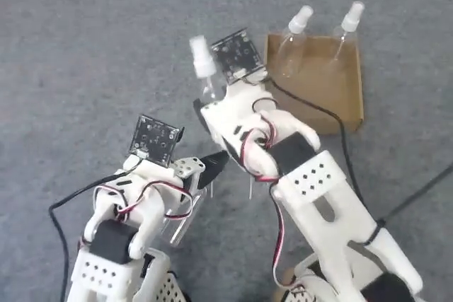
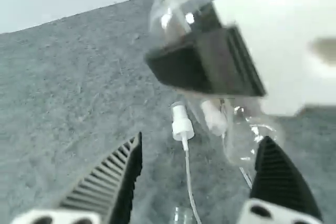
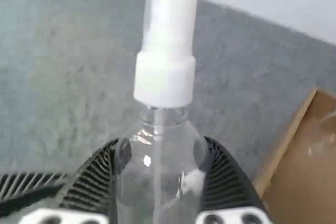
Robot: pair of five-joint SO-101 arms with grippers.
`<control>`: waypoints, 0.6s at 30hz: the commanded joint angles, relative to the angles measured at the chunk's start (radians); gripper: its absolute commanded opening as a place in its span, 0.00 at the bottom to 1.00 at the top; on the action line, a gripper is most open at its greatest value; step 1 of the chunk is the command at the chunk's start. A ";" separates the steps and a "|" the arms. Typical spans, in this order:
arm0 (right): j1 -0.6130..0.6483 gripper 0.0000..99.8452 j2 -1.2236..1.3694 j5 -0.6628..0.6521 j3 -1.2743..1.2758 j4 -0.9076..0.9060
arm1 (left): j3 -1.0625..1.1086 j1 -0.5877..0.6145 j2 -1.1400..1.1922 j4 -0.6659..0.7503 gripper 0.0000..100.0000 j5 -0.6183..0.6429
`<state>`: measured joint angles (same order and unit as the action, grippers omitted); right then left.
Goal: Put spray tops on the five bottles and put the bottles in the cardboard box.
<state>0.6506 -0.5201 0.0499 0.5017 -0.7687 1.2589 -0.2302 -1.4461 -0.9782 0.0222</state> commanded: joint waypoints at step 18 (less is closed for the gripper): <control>-0.166 0.01 -0.217 -0.089 -0.117 -0.265 | 0.025 -0.014 -0.020 0.057 0.32 -0.006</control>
<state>0.6015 -0.6966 0.0161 0.4803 -1.0081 1.2881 -0.2378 -1.4461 -0.9337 0.0222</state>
